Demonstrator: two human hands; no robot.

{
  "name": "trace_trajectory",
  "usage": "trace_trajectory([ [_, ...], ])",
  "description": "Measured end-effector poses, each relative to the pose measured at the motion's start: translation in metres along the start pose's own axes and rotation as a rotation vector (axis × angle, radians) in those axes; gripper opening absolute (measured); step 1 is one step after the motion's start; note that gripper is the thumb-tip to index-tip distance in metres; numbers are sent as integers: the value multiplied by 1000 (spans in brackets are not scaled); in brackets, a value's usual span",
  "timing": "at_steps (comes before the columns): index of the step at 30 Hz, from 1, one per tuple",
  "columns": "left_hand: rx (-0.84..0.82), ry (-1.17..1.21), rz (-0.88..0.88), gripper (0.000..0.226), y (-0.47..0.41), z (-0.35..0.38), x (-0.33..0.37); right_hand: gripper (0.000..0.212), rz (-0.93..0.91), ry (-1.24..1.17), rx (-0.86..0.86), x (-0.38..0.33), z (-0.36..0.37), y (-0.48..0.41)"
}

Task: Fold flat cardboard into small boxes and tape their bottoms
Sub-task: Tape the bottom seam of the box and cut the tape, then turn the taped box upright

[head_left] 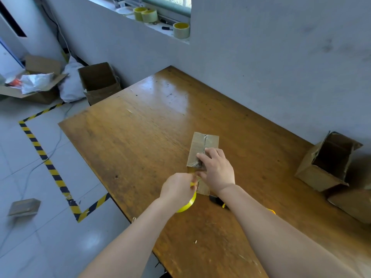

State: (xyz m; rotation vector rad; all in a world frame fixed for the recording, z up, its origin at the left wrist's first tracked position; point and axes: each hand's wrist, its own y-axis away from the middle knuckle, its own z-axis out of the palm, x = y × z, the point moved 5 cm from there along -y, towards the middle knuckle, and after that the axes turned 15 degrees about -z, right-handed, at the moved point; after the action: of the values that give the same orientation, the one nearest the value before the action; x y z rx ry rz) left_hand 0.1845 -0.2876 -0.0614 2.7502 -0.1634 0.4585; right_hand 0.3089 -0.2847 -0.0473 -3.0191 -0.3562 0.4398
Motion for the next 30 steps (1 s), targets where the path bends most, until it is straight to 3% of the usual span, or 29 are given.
trace_trajectory([
  [4, -50, -179, 180, 30, 15, 29, -3, 59, 9, -41, 12, 3, 3, 8],
  [10, -59, -121, 205, 60, 30, 43, -12, 67, 18, -42, -1, 3, 3, 11],
  [14, -103, -159, 204, 98, 31, 40, -9, 67, 20, -67, 6, 3, 3, 10],
  [16, -93, -85, 113, 89, 26, 34, -12, 64, 13, -59, -1, 5, 2, 11],
  [20, 240, 244, -15, 38, 10, -2, -22, 60, 65, -70, 13, 8, 1, 19],
  [22, 281, 278, 41, 53, -2, -13, -18, 59, 110, -76, -6, 10, 3, 22],
  [25, 79, 148, 138, 86, -23, -7, 0, 62, 128, -112, -25, 15, 7, 24],
  [27, -26, 91, 161, 88, -33, 4, 6, 65, 120, -127, -13, 16, 11, 24],
  [30, -22, 59, 149, 82, -41, 14, 3, 70, 127, -151, 34, 18, 17, 24],
])
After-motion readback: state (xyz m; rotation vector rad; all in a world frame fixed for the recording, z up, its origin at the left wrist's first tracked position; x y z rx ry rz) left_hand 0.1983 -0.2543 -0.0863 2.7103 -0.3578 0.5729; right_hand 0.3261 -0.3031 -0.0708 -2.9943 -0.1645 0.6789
